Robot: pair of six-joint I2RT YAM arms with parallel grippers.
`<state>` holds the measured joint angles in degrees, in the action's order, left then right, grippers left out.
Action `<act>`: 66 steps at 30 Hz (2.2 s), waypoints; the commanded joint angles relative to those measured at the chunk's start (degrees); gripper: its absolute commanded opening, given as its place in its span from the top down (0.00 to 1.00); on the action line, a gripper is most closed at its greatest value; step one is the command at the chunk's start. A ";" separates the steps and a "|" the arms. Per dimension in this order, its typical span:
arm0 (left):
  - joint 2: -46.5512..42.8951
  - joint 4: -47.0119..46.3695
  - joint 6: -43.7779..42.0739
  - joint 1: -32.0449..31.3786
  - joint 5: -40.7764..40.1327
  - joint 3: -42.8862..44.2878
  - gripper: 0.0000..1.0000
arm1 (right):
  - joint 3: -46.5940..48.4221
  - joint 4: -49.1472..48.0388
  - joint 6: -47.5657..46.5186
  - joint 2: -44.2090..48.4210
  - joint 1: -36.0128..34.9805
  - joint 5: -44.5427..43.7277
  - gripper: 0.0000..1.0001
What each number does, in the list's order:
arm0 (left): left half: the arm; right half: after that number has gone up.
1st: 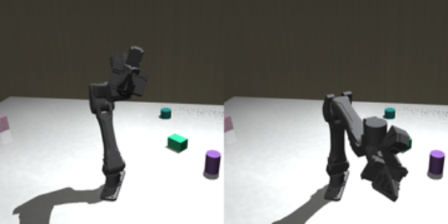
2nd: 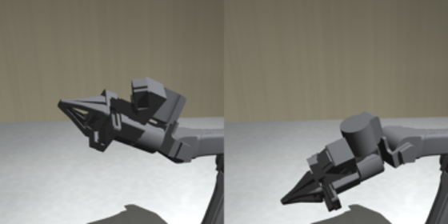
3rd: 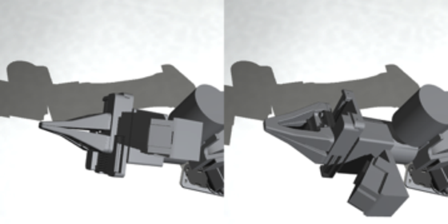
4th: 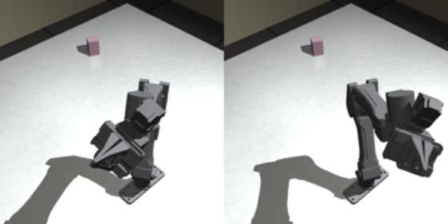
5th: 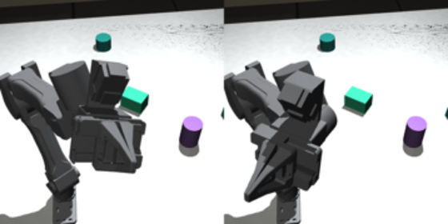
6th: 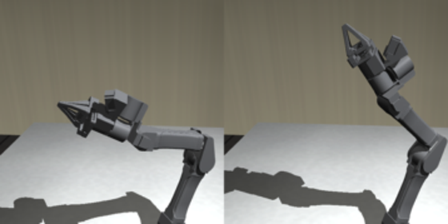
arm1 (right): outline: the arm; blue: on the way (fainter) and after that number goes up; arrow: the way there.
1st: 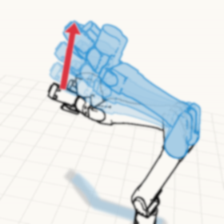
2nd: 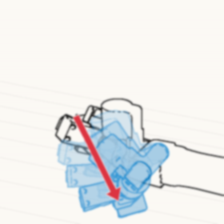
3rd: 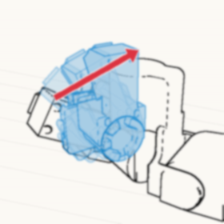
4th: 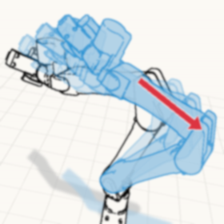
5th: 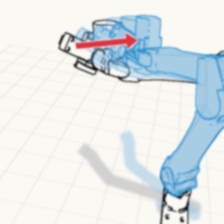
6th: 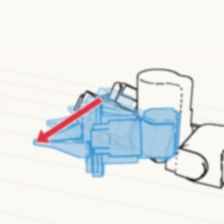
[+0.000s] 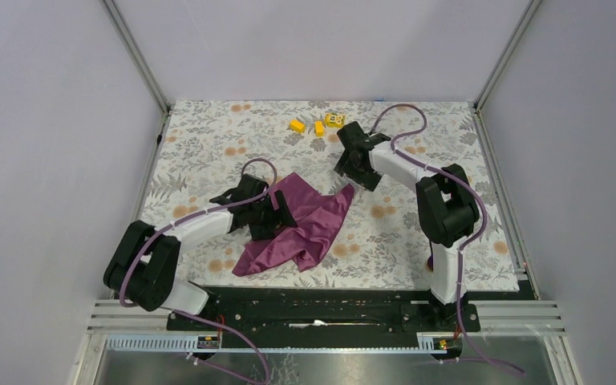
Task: Fold the napkin into a case and place the utensils inside
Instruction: Pick up the crumpled napkin from the center of the board.
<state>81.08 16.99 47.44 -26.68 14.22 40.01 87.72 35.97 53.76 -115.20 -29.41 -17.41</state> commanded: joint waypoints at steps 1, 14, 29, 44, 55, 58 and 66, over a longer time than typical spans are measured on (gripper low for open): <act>1.86 -6.95 -0.38 -1.27 0.78 0.95 0.14 | 0.63 1.76 9.24 -0.56 -1.19 -0.63 0.12; 6.28 -13.63 1.93 -2.31 1.80 -2.44 0.15 | -4.51 1.83 14.31 0.68 -3.07 -2.63 0.38; 23.73 -12.30 -0.60 4.34 1.67 15.69 0.13 | -12.49 -3.12 7.84 12.58 1.05 -10.02 1.00; -6.81 4.75 -0.66 8.33 -12.12 1.61 0.02 | -12.46 -6.43 -18.16 11.48 9.24 11.38 0.00; 4.69 5.94 17.57 21.59 0.80 0.71 0.27 | -8.11 -1.70 5.30 5.42 9.44 9.81 0.10; 6.64 4.24 20.78 22.69 2.56 0.86 0.28 | -9.21 -1.78 8.09 5.80 8.67 8.52 0.11; 0.04 4.82 26.19 25.59 -0.96 -4.31 0.32 | -9.34 -1.33 11.09 4.34 6.84 6.03 0.12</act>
<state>85.19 20.78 69.82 -3.07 16.36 40.10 78.02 33.17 61.19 -110.24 -21.52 -8.40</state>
